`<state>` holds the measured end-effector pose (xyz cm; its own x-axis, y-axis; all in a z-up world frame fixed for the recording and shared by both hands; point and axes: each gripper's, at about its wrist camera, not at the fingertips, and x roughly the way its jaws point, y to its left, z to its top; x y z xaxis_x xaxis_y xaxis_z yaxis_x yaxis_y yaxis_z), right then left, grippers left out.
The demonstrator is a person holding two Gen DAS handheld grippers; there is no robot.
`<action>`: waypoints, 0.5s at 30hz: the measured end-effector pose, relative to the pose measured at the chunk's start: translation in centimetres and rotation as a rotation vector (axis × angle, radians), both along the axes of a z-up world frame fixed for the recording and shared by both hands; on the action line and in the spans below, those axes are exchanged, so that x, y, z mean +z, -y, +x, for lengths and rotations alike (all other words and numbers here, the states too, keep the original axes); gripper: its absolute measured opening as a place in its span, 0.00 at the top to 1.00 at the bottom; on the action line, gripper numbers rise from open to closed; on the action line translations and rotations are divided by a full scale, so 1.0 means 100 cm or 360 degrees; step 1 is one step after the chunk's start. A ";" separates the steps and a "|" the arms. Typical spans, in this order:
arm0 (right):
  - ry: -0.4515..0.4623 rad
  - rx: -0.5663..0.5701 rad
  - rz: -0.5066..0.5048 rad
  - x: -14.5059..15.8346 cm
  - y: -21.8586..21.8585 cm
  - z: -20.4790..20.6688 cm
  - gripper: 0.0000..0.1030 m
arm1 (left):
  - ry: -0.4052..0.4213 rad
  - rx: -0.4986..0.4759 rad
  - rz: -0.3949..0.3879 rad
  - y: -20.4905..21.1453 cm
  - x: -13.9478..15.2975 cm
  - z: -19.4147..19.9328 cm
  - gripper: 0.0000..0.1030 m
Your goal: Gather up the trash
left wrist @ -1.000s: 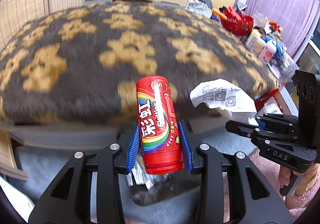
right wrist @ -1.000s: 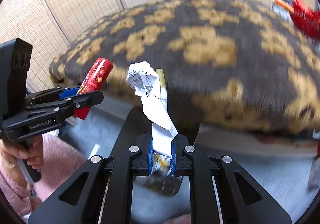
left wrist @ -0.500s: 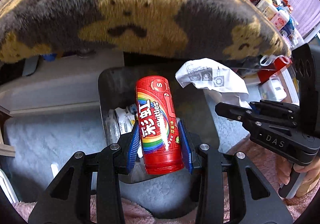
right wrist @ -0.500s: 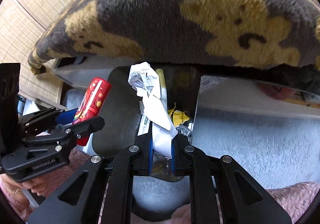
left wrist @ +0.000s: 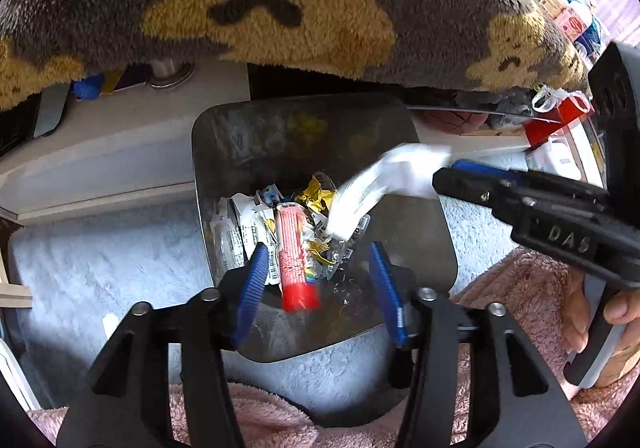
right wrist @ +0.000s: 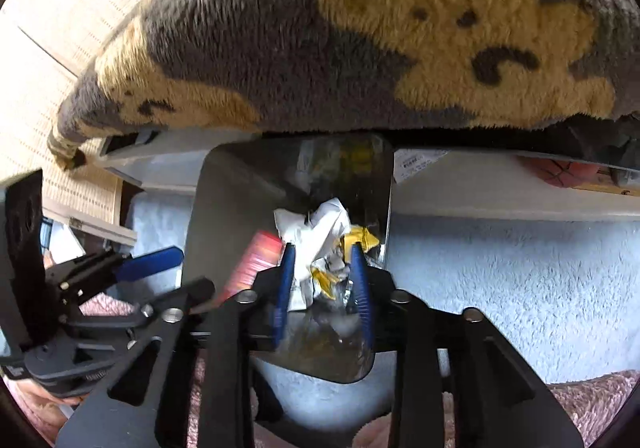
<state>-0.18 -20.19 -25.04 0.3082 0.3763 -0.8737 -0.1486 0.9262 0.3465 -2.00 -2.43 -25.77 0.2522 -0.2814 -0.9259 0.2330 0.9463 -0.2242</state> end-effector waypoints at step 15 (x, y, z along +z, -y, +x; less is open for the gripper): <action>0.0343 -0.0140 -0.0022 0.072 0.030 0.010 0.03 | 0.0139 0.0050 -0.0079 -0.008 0.043 0.004 0.08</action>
